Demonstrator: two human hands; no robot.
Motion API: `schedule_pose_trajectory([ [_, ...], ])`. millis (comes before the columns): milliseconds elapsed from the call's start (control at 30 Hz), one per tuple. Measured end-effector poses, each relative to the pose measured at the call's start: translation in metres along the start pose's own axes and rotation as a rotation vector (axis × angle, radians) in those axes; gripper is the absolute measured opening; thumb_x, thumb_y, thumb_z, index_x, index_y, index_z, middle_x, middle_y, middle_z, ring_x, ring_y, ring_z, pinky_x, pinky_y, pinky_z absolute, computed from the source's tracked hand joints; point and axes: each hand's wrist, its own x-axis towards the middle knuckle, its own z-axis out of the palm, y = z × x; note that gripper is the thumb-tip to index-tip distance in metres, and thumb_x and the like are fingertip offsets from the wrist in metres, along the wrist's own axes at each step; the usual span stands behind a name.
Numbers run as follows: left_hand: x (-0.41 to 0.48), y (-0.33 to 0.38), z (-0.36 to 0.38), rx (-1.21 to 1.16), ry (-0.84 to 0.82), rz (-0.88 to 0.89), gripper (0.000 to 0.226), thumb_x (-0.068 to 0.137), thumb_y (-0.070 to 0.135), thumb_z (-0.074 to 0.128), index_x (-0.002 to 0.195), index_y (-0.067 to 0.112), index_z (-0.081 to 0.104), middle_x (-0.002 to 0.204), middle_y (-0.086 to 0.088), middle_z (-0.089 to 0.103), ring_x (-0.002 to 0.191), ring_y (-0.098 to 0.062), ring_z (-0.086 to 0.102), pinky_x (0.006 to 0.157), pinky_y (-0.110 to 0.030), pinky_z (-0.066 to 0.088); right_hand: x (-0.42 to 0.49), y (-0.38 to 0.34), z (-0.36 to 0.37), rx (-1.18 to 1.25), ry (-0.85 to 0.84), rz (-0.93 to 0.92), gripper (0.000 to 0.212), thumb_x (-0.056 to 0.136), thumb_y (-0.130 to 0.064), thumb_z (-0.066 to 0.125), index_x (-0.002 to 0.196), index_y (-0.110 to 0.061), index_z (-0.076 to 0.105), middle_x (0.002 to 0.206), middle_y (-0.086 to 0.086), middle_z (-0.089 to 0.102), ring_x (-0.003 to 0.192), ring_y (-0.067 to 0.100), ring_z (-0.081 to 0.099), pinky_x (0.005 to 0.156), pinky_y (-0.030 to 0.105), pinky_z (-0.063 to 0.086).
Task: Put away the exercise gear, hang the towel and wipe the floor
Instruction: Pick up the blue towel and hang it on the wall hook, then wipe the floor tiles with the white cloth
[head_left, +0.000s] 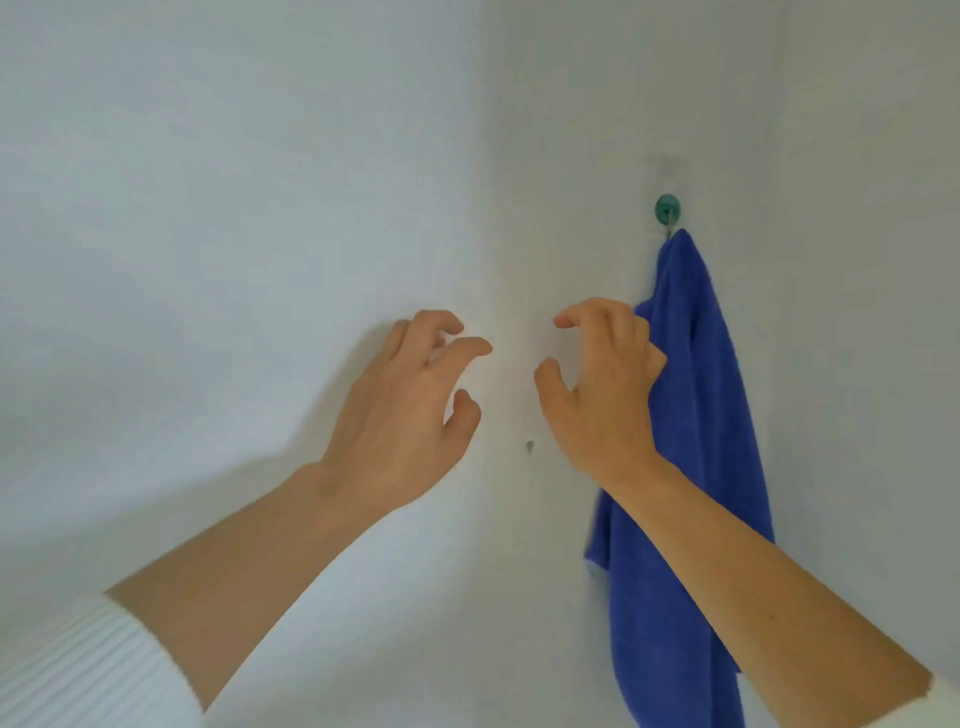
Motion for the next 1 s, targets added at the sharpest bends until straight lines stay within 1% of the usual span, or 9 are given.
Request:
schedule_pose_trajectory([
  [67,-0.033,-0.025,-0.031,0.067,-0.003,-0.039,0.041,0.082,0.018,0.051,0.122,0.019,0.057,0.132,-0.002,0.044,0.118,-0.017,0.041,0.079,-0.029,0.046,-0.024,-0.035,0.021,0.065,-0.055,-0.042,0.032,0.080,-0.020,0.054,0.112,-0.015,0.055,0.120,-0.002,0.050,0.111,0.013,0.039,0.092,0.034,0.026],
  [167,-0.087,-0.061,-0.092,0.196,-0.071,-0.107,0.044,0.082,0.021,0.047,0.126,0.020,0.053,0.139,-0.003,0.041,0.123,-0.020,0.037,0.090,-0.033,0.044,-0.061,-0.104,0.052,0.169,-0.172,-0.119,0.035,0.082,-0.023,0.053,0.116,-0.013,0.055,0.125,0.001,0.048,0.117,0.016,0.038,0.094,0.033,0.024],
  [300,-0.166,-0.106,-0.197,0.364,-0.155,-0.230,0.047,0.081,0.027,0.039,0.126,0.020,0.052,0.140,-0.004,0.042,0.123,-0.020,0.037,0.089,-0.038,0.049,-0.111,-0.221,0.086,0.265,-0.270,-0.168,0.036,0.084,-0.026,0.055,0.118,-0.013,0.056,0.128,0.002,0.048,0.117,0.017,0.039,0.093,0.036,0.025],
  [400,-0.230,-0.134,-0.288,0.483,-0.179,-0.342,0.046,0.081,0.020,0.050,0.127,0.019,0.052,0.141,-0.004,0.042,0.125,-0.020,0.034,0.085,-0.039,0.050,-0.153,-0.322,0.101,0.376,-0.360,-0.165,0.039,0.084,-0.028,0.053,0.120,-0.014,0.054,0.128,0.001,0.047,0.117,0.017,0.037,0.093,0.033,0.022],
  [500,-0.297,-0.152,-0.383,0.627,-0.226,-0.477,0.049,0.081,0.014,0.059,0.130,0.016,0.051,0.145,-0.006,0.039,0.128,-0.021,0.032,0.084,-0.040,0.049,-0.197,-0.426,0.110,0.468,-0.467,-0.208,0.044,0.084,-0.031,0.051,0.124,-0.014,0.051,0.131,0.002,0.044,0.121,0.019,0.035,0.096,0.038,0.023],
  [600,-0.358,-0.160,-0.475,0.767,-0.271,-0.640,0.052,0.084,0.016,0.056,0.136,0.015,0.046,0.150,-0.008,0.033,0.134,-0.024,0.028,0.091,-0.040,0.047,-0.236,-0.530,0.116,0.543,-0.571,-0.280,0.048,0.084,-0.033,0.052,0.128,-0.014,0.049,0.135,0.004,0.042,0.125,0.022,0.034,0.099,0.042,0.023],
  [767,-0.440,-0.167,-0.621,0.992,-0.351,-0.887,0.056,0.092,0.024,0.047,0.145,0.019,0.029,0.158,-0.007,0.012,0.143,-0.021,0.010,0.104,-0.034,0.033,-0.291,-0.698,0.114,0.644,-0.715,-0.455,0.055,0.089,-0.036,0.053,0.139,-0.016,0.040,0.144,0.003,0.033,0.131,0.022,0.027,0.103,0.042,0.019],
  [900,-0.500,-0.167,-0.721,1.108,-0.346,-1.047,0.057,0.093,0.026,0.046,0.145,0.018,0.026,0.159,-0.009,0.008,0.144,-0.023,0.009,0.106,-0.038,0.032,-0.329,-0.821,0.106,0.728,-0.794,-0.595,0.060,0.091,-0.040,0.050,0.143,-0.018,0.033,0.149,0.003,0.027,0.136,0.021,0.023,0.106,0.044,0.018],
  [1000,-0.545,-0.173,-0.792,1.154,-0.290,-1.159,0.059,0.092,0.025,0.047,0.146,0.018,0.026,0.159,-0.010,0.007,0.145,-0.025,0.006,0.109,-0.041,0.032,-0.361,-0.912,0.102,0.801,-0.832,-0.681,0.061,0.090,-0.040,0.050,0.144,-0.018,0.031,0.151,0.003,0.025,0.138,0.020,0.021,0.109,0.046,0.019],
])
